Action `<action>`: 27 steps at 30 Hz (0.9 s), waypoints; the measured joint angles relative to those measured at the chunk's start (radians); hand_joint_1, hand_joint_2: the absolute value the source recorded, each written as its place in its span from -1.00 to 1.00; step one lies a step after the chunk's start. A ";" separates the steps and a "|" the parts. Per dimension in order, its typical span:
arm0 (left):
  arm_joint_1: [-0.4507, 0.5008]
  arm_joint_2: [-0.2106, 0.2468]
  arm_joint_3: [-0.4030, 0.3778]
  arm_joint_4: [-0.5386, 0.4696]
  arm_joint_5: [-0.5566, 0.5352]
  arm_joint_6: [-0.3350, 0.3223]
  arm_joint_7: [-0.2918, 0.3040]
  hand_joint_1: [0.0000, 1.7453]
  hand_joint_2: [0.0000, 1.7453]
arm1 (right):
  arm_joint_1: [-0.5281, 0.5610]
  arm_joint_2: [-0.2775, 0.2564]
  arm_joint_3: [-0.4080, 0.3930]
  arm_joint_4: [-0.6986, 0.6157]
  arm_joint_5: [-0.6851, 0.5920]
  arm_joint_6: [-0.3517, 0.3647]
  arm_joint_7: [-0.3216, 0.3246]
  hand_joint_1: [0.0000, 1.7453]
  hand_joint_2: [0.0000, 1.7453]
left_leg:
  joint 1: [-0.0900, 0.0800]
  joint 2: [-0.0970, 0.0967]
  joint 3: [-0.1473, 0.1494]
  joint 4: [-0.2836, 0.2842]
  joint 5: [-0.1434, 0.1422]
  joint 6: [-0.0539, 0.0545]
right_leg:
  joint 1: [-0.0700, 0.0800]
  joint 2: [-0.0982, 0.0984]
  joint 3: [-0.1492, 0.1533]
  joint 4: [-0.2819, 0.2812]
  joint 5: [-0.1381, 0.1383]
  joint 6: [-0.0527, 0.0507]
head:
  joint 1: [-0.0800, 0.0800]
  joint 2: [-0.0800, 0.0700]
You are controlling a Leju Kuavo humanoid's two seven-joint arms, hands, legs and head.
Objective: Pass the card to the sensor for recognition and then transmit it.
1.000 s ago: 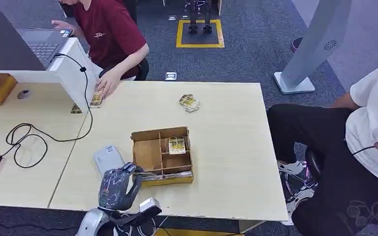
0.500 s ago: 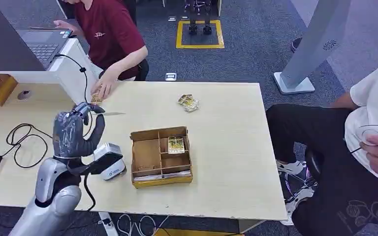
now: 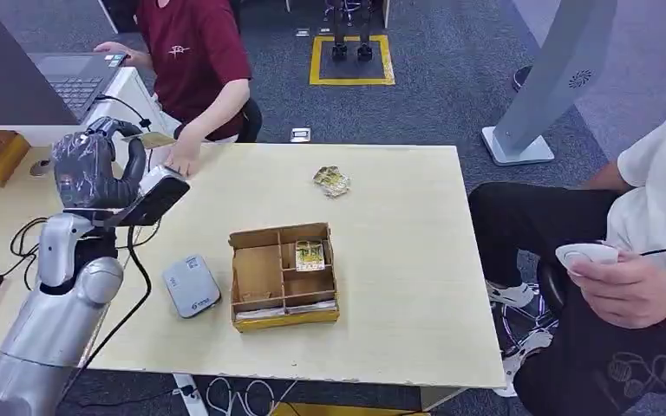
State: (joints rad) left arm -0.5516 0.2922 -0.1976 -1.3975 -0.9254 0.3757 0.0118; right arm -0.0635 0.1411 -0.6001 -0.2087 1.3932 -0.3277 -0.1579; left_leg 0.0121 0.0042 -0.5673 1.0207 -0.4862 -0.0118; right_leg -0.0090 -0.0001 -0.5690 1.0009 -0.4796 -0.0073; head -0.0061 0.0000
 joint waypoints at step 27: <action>-0.048 -0.007 0.000 0.213 -0.063 0.026 0.037 1.00 1.00 | -0.006 0.000 0.028 0.000 0.001 0.006 0.004 -1.00 1.00 | 0.000 0.000 0.000 0.000 0.000 0.000 | 0.000 0.000 0.000 0.000 0.000 0.000 | 0.000 0.000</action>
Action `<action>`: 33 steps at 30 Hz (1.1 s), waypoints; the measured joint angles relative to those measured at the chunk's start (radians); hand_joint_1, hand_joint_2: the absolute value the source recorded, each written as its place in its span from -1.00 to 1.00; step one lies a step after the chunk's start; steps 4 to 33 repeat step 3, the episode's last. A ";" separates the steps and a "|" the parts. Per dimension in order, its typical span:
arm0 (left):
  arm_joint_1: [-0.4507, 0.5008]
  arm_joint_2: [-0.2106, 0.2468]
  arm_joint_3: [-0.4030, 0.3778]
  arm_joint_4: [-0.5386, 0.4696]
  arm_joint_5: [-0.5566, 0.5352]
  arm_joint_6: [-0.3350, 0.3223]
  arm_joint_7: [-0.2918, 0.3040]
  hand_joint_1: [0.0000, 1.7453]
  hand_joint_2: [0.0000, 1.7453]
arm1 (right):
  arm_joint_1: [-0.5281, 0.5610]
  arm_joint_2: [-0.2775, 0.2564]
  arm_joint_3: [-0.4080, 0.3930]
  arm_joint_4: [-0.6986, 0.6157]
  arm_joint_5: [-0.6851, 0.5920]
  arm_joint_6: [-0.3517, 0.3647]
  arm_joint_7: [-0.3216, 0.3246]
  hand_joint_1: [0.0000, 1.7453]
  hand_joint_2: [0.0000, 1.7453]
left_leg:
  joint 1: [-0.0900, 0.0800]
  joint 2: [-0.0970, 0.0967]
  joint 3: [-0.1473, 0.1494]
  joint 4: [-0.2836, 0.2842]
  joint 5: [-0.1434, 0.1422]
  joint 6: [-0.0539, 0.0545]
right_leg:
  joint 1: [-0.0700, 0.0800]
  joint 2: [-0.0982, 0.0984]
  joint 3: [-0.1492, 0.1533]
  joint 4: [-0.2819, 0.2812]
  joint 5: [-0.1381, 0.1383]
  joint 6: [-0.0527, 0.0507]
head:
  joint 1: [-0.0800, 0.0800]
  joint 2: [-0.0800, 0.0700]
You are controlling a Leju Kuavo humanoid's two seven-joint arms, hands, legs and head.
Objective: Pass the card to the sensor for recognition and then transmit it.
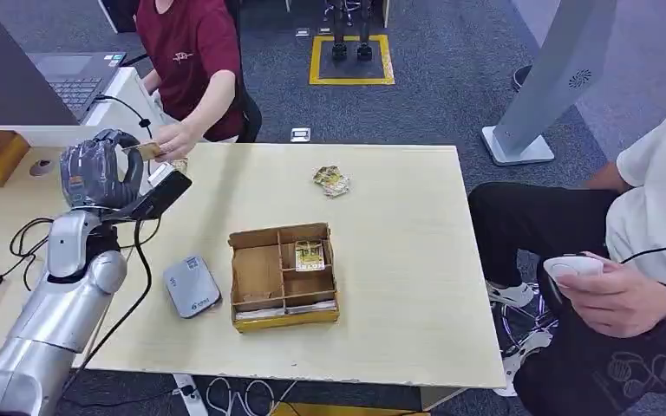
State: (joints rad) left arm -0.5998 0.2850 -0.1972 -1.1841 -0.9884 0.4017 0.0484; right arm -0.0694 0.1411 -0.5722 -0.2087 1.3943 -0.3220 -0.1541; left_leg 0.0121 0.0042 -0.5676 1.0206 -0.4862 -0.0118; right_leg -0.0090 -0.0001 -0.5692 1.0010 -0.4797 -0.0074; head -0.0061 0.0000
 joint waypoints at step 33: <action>0.000 0.000 0.000 0.000 -0.005 0.000 0.000 -1.00 1.00 | 0.000 0.000 0.000 0.000 0.000 0.000 0.000 -1.00 1.00 | 0.000 0.000 0.000 0.000 0.000 0.000 | 0.000 0.000 0.000 0.000 0.000 0.000 | 0.000 0.000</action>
